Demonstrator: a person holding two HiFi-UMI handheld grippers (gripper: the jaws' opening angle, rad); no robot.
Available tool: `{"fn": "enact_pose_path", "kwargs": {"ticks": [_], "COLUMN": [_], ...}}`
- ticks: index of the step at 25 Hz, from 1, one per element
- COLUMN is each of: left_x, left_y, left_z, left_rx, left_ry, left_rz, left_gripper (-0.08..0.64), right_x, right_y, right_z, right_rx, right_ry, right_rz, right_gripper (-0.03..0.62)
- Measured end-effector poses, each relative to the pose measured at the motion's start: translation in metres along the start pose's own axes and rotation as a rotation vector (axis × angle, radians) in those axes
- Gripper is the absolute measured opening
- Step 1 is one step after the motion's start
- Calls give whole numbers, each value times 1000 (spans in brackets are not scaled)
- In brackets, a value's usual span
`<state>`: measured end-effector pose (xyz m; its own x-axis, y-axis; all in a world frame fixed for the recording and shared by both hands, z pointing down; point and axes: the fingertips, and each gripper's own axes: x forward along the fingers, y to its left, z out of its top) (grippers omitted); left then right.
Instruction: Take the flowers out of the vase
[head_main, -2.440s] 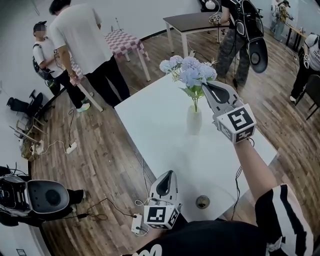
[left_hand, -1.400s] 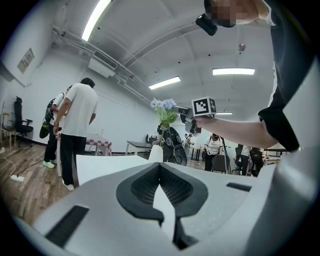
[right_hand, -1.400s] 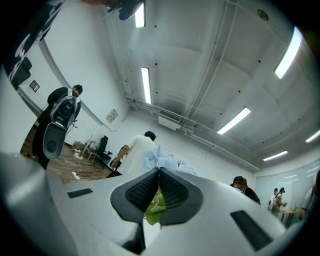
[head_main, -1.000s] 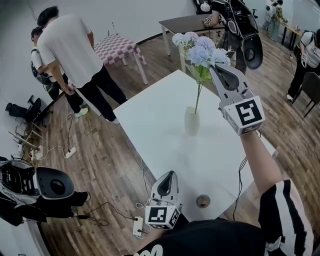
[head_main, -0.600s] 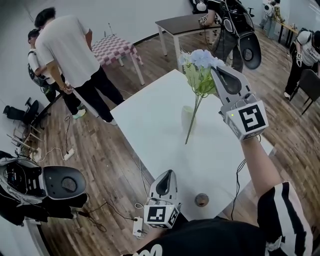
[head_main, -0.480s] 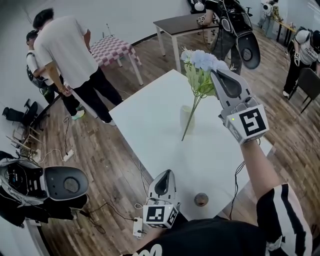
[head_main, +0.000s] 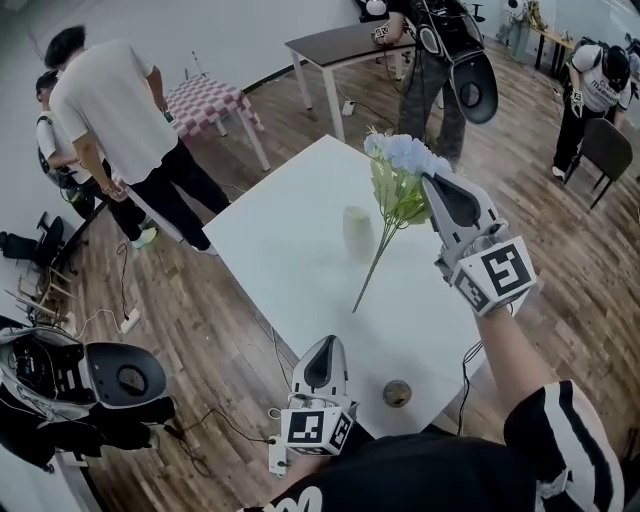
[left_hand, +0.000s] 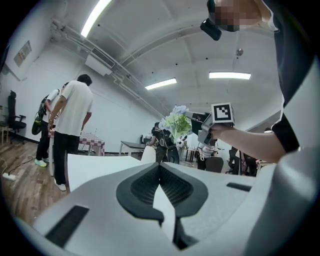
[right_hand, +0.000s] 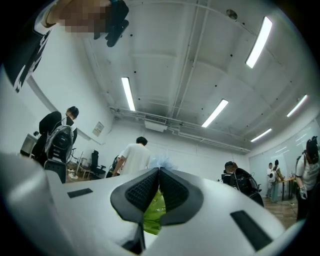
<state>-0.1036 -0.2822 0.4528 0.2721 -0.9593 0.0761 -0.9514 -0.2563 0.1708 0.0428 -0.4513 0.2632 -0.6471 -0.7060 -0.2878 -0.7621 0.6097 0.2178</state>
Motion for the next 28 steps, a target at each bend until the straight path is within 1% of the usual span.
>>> {"fn": "enact_pose_path", "kwargs": {"ticks": [6, 12, 24, 28], "left_x": [-3, -1, -3, -5], "left_y": [-3, -6, -10, -10], "left_z": [7, 3, -4, -5], "left_rx": [1, -1, 2, 2], "left_ry": [-10, -1, 22, 21], "left_rz": [-24, -43, -52, -50], "left_gripper": [2, 2, 2, 2], "right_x": [-22, -38, -67, -74], "right_y": [18, 27, 45, 50], "right_z": [-19, -42, -98, -118], "right_rx": [23, 50, 108, 149], "right_ry": [46, 91, 208, 248], "right_rz": [-13, -29, -46, -52], "right_gripper": [23, 23, 23, 23]}}
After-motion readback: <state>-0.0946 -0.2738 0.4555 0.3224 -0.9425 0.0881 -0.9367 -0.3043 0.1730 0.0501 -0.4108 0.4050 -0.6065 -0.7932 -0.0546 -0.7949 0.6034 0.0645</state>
